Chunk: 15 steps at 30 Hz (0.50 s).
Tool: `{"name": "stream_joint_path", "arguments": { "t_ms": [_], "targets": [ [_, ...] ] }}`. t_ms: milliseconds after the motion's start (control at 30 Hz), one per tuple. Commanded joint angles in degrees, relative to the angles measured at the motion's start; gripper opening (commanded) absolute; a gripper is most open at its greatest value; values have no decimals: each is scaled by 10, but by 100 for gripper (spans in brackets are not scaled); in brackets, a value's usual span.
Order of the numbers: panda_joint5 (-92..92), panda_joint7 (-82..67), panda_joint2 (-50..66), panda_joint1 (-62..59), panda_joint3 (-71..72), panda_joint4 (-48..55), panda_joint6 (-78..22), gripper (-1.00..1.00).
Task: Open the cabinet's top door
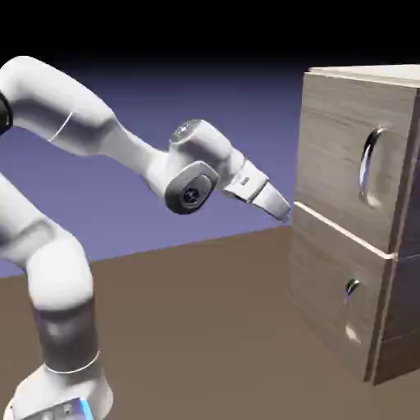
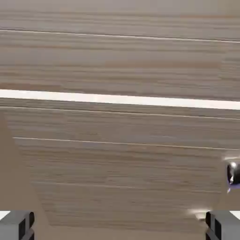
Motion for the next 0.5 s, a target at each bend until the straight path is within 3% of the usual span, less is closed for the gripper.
{"name": "stream_joint_path", "arguments": {
  "t_ms": [0, 467],
  "targets": [
    [-25, 17, -4, 9, -10, 5, -1, 100],
    [-374, 259, -61, 135, -155, 73, -12, 100]
  ]
}}
